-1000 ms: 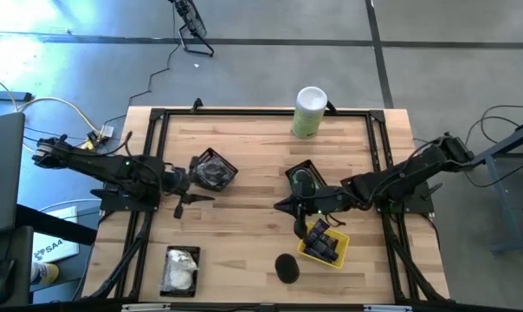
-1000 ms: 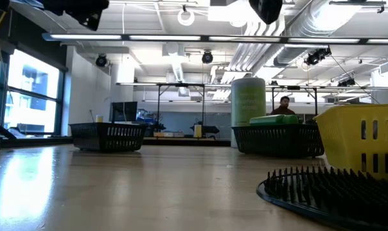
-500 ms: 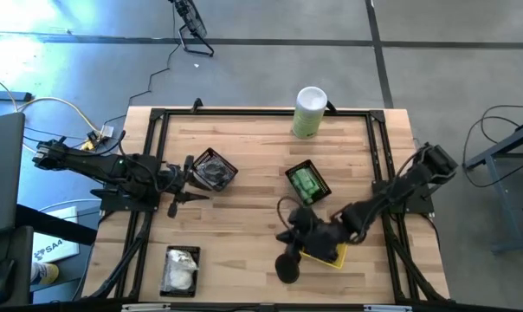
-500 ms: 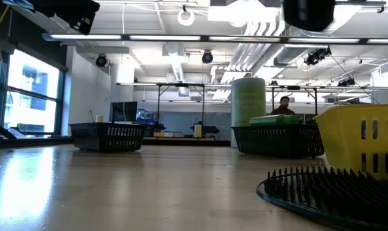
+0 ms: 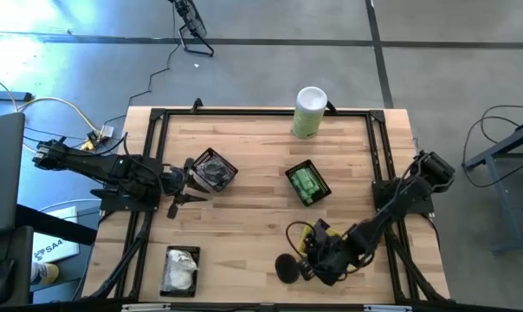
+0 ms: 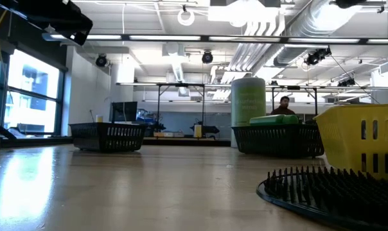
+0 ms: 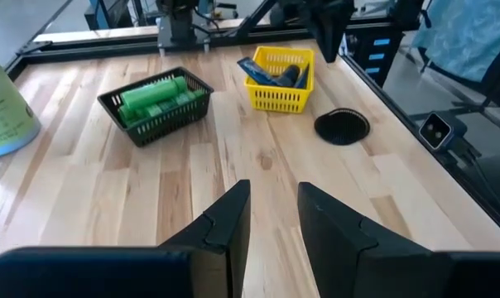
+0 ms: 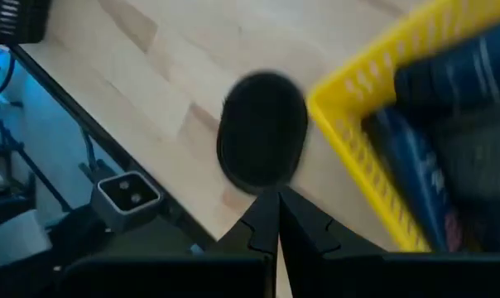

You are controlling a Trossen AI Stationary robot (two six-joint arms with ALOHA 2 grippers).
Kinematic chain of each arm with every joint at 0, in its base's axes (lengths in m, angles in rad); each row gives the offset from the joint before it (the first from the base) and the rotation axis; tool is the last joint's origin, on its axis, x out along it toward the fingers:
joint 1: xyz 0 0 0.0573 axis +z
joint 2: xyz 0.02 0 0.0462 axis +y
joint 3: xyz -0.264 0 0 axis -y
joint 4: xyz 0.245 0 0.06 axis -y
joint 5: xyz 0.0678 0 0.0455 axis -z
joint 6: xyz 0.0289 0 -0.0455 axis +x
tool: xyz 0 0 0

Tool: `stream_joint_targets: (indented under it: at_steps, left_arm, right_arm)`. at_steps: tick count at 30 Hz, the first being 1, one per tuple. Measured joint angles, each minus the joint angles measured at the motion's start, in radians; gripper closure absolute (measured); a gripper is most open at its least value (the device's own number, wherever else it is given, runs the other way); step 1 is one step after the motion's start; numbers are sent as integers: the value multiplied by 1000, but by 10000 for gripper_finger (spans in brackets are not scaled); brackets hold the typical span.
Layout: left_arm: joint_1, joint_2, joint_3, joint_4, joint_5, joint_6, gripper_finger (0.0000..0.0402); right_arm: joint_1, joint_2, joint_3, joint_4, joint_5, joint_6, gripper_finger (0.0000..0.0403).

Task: Pick & Place Travel size toiletries
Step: Adjust the yellow bin

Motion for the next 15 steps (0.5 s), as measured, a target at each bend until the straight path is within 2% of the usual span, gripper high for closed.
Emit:
stream_joint_targets:
  at_steps: [8,12,15]
  left_arm:
    - [0,0,0,3,-3,0,302]
    - [0,0,0,3,-3,0,302]
    - [0,0,0,3,-3,0,302]
  right_arm:
    - [88,0,0,-85,-41,257,400]
    - [107,15,8,-77,-56,303,400]
    - [109,71,69,-100,-104,318,400]
